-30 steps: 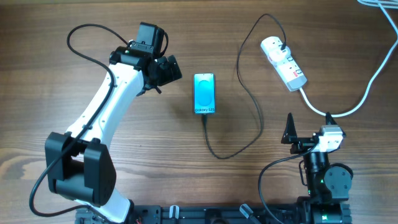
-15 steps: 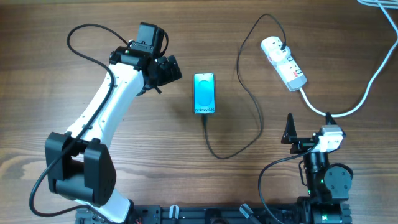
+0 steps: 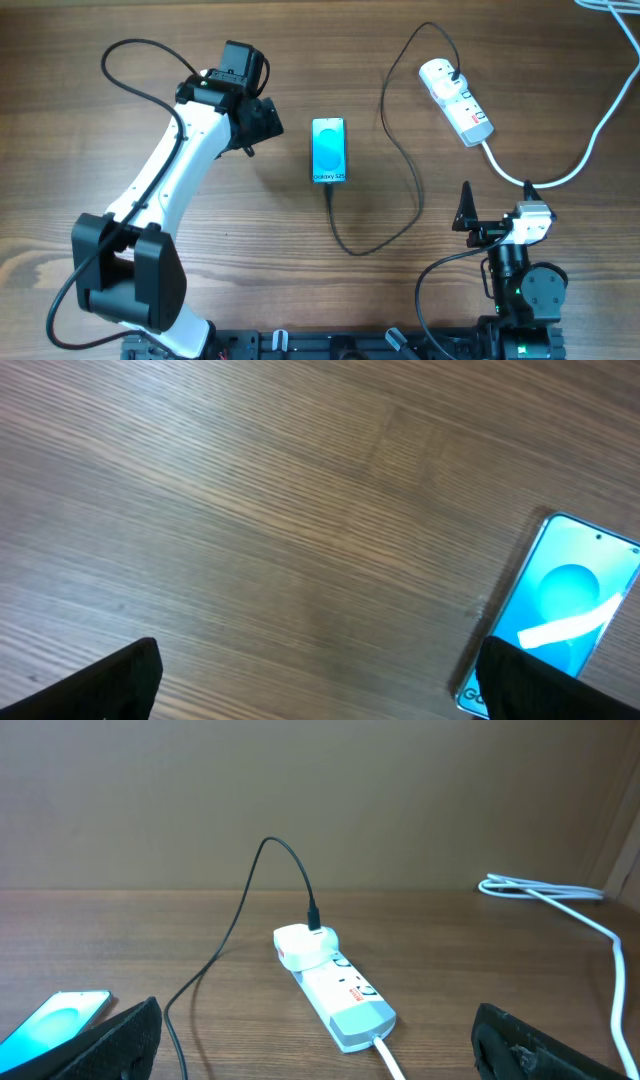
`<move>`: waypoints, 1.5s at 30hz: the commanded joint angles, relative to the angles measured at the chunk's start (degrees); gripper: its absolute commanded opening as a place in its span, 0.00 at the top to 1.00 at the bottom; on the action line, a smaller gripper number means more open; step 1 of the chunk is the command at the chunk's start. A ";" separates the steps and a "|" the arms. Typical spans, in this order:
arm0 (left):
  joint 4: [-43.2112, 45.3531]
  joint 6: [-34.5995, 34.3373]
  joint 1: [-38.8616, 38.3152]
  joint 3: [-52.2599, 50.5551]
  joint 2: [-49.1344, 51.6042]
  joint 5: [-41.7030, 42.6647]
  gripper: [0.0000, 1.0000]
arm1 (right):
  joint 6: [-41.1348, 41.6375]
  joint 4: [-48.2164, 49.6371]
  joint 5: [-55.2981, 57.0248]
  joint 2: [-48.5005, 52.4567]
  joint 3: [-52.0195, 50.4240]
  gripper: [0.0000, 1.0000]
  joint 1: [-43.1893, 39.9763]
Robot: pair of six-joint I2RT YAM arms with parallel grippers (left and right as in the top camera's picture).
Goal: Plug charger to phone and switch on socket
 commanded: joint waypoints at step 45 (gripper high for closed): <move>45.44 20.55 7.41 -64.54 -85.02 9.29 0.00 | -0.52 0.15 -0.26 -0.61 -0.07 0.00 -0.31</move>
